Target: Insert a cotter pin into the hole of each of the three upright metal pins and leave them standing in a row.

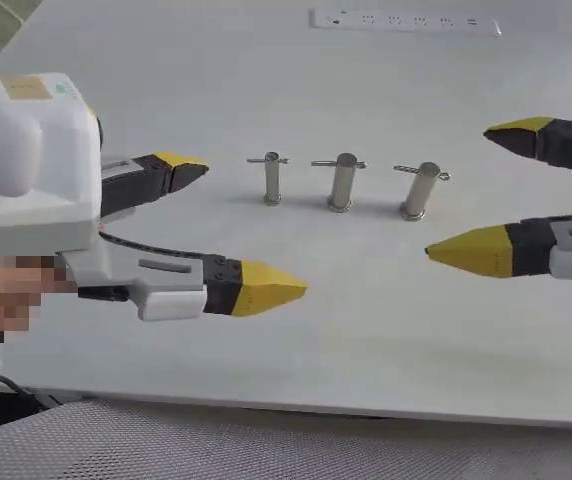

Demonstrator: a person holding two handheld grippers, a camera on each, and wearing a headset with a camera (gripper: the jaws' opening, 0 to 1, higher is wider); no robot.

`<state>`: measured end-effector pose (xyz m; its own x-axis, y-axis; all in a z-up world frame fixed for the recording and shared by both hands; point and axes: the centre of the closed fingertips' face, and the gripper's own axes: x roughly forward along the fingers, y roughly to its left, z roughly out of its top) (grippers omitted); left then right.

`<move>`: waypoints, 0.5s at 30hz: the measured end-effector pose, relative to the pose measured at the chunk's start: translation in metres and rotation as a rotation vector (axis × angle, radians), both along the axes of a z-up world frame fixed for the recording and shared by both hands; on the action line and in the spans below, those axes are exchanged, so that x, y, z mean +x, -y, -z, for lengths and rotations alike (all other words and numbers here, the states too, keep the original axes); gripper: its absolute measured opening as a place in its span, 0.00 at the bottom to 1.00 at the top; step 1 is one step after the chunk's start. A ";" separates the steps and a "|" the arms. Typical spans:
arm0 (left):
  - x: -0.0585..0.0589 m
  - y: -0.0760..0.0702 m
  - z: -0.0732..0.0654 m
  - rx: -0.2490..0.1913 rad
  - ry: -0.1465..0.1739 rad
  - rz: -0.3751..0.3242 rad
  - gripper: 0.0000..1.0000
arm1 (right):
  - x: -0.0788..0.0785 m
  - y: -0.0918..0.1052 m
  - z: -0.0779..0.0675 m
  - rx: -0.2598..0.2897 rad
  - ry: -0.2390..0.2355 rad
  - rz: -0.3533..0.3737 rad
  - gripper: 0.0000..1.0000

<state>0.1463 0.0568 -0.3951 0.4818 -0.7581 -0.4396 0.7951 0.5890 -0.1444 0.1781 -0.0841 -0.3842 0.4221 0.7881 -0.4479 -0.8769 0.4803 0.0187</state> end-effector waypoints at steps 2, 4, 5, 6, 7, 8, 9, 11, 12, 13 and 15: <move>-0.001 -0.002 -0.001 0.005 0.004 0.001 0.93 | -0.001 0.003 0.002 -0.002 -0.008 0.021 0.87; -0.001 -0.005 -0.002 0.006 0.008 -0.003 0.94 | -0.004 0.004 0.005 -0.002 -0.034 0.036 0.89; -0.002 -0.007 -0.003 0.005 0.012 -0.004 0.94 | -0.005 0.006 0.007 -0.009 -0.039 0.042 0.90; -0.001 -0.008 -0.004 0.006 0.025 -0.007 0.94 | -0.007 0.008 0.010 -0.032 -0.038 0.054 0.90; -0.001 -0.009 -0.004 0.005 0.031 -0.008 0.94 | -0.008 0.011 0.014 -0.060 -0.041 0.060 0.90; -0.004 -0.006 -0.006 0.005 0.031 -0.012 0.94 | -0.007 0.015 0.017 -0.086 -0.033 0.080 0.93; -0.005 -0.005 -0.006 0.003 0.028 -0.014 0.94 | -0.006 0.020 0.020 -0.111 -0.035 0.108 0.95; -0.006 -0.007 -0.005 0.010 0.031 -0.021 0.94 | -0.009 0.021 0.022 -0.088 -0.067 0.123 0.94; -0.007 -0.008 -0.005 0.011 0.031 -0.023 0.94 | -0.011 0.021 0.023 -0.071 -0.078 0.134 0.94; -0.008 -0.009 -0.004 0.012 0.030 -0.023 0.94 | -0.012 0.021 0.023 -0.055 -0.087 0.144 0.95; -0.010 -0.012 -0.003 0.012 0.024 -0.029 0.94 | -0.015 0.022 0.024 -0.047 -0.096 0.156 0.95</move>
